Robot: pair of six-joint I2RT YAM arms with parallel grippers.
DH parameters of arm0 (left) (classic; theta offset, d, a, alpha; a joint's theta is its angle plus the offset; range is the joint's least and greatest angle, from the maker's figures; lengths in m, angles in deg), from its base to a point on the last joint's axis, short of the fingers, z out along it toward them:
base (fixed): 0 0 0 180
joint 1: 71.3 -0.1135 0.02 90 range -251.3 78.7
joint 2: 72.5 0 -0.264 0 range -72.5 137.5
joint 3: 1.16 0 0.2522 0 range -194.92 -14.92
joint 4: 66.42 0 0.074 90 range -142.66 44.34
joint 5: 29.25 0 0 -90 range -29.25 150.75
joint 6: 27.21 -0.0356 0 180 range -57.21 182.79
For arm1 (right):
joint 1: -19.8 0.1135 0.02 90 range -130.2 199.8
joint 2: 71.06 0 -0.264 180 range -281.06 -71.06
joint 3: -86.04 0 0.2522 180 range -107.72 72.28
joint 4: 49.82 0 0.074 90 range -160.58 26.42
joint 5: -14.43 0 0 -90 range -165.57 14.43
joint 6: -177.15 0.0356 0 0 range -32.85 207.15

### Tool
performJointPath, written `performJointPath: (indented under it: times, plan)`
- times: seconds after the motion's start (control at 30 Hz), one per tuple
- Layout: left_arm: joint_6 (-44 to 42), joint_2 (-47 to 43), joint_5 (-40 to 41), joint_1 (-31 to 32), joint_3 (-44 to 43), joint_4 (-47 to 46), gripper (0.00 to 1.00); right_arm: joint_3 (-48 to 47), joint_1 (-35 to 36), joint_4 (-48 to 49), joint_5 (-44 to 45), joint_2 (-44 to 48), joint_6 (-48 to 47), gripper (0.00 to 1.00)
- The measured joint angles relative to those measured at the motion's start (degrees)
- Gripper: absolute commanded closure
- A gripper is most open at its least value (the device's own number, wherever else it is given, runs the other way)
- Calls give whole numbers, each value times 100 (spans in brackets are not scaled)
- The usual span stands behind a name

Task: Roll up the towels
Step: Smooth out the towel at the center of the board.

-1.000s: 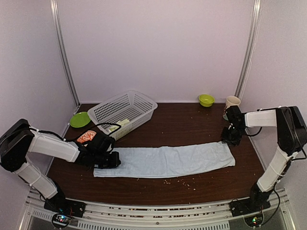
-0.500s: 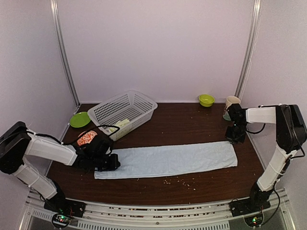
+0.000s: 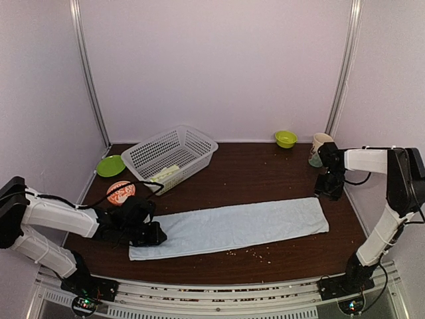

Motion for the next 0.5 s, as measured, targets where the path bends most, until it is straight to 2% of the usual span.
performJointPath:
  times: [0.1, 0.2, 0.37, 0.5]
  plan:
    - [-37, -129, -20, 28, -146, 387, 49, 243, -2, -2, -39, 605, -2, 46]
    - [-96, -315, -17, 37, -299, 944, 39, 678, -4, 35, -129, 1445, 48, 46]
    - [-186, -898, 131, 37, -564, 2162, 38, 1652, -4, 149, -498, 2682, 214, 47]
    - [-315, -1093, 450, 13, -1067, 2736, 43, 2437, 33, 302, -885, 3296, 343, 48]
